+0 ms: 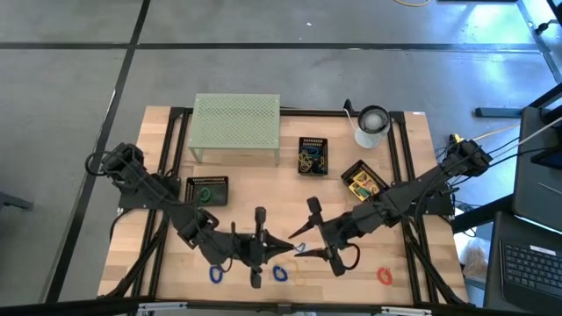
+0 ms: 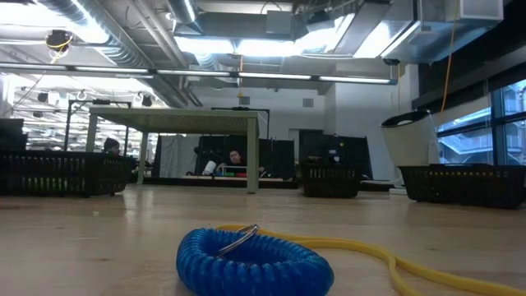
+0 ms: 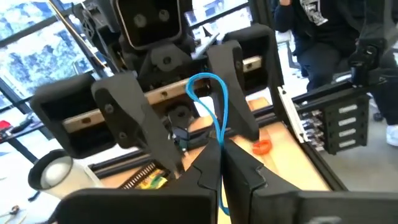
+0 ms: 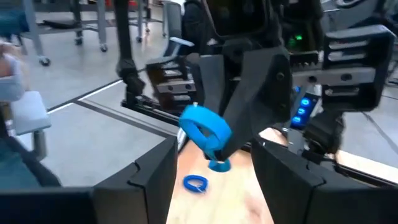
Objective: Pick & Place Office Desk Supplies
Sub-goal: Put the blue rubber band into the top black bin
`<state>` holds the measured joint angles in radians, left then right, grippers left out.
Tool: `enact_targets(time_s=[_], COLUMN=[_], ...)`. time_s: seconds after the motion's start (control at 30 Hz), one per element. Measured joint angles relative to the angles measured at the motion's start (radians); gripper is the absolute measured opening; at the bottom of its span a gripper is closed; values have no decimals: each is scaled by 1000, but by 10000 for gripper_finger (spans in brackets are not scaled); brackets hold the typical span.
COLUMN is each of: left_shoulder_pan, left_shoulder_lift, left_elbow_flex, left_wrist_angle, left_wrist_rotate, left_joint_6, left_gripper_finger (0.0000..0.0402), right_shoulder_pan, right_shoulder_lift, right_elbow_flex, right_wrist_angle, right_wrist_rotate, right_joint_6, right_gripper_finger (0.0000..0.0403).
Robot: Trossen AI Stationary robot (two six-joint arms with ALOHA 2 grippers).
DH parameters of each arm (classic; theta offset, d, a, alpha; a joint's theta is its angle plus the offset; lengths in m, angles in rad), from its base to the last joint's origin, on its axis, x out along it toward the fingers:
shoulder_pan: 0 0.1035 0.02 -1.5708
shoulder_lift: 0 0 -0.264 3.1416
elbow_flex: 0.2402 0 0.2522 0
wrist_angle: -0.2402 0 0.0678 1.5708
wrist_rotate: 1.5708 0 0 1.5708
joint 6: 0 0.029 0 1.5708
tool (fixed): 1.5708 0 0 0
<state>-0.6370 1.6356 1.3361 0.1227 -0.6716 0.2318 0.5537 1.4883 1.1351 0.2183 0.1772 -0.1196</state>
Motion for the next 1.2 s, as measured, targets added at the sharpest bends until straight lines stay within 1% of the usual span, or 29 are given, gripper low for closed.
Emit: enact_targets(time_s=[0.1,0.2,0.27,0.57,0.7,0.77,0.87,1.03,1.17,1.2], left_shoulder_pan=[-13,-29,-36,-20,-15,-15,-15,-15,-15,-15], left_shoulder_lift=[0,0,0,0,0,0,0,0,0,0], left_elbow_flex=[0,-1,-1,-1,-1,-1,-1,-1,-1,-1], left_wrist_angle=[-46,-58,-52,-36,-36,-37,-36,-34,-31,-29], left_wrist_rotate=[-25,-91,-113,-121,-121,-121,-121,-121,-121,-121], left_joint_6=[-32,-43,-34,-24,-24,-24,-19,-17,-17,-16], left_gripper_finger=[3,3,3,3,3,3,3,3,3,3], right_shoulder_pan=[0,0,0,0,0,0,0,0,0,0], right_shoulder_lift=[0,0,0,0,0,0,0,0,0,0], right_elbow_flex=[0,0,0,0,0,0,0,0,0,0], right_wrist_angle=[9,22,34,64,84,84,83,82,82,82], right_wrist_rotate=[-36,-40,-39,-39,-35,-35,-35,-34,12,20], right_joint_6=[0,0,0,12,45,61,85,109,112,112], right_gripper_finger=[206,206,206,206,194,180,147,75,16,10])
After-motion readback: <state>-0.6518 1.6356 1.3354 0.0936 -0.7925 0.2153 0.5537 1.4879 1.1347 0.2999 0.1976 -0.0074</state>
